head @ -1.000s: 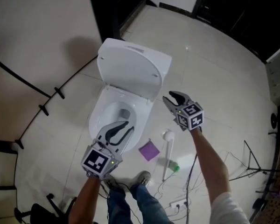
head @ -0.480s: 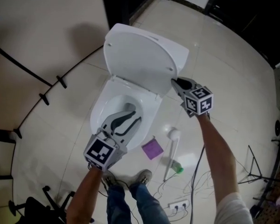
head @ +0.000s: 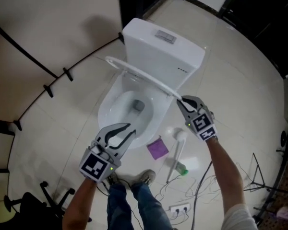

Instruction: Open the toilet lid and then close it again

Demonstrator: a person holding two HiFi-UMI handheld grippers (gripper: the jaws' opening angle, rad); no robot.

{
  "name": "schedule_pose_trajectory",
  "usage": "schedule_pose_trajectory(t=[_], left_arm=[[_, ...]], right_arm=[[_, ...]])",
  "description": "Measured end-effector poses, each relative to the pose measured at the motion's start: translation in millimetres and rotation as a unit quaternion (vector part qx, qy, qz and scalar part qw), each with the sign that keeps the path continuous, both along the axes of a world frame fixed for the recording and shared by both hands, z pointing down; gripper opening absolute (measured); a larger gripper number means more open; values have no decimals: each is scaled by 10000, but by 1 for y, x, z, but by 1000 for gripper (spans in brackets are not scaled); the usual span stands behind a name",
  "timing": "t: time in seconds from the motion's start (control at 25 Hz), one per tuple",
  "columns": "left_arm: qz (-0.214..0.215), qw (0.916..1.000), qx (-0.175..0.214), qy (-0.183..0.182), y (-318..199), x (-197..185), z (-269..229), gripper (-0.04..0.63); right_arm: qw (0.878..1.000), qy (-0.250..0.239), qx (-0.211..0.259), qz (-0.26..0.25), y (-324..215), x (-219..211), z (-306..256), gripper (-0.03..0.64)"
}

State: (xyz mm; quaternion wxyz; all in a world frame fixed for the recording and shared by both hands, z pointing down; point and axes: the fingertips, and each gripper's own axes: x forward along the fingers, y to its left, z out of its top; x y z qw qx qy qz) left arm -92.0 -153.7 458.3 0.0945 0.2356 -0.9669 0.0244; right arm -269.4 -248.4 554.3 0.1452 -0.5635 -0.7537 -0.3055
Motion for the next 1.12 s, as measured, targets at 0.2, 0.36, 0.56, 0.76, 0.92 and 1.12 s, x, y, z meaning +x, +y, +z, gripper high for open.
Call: schedule_pose_trajectory(t=[0.2,0.36,0.56,0.76,0.92,1.12], left_arm=[[-564,9981,259,63,27,89,16,80],[-949,9947,178,349,56,143,42,81],[-1216,9914,256,400,75,172,67,80],[-1144,9921,299,410,72,173,81,81],[-1119,9918,300,539,72,170,90,80],[-1193,9909,374,503,78,167,92,81]], right_arm=[[9893,-1106,797,-514,-2,88,61,49],[9726,-1798,1235,-798,0,124,98,58],[9525,-2036,1848,-1309,-2,150,147,72],[9338,-1828,2484,-1812,-6,166,199,89],[9159,-1392,2982,-2299,-11,183,236,261],[9062,-1033,3339,-2382,-12,191,252,282]])
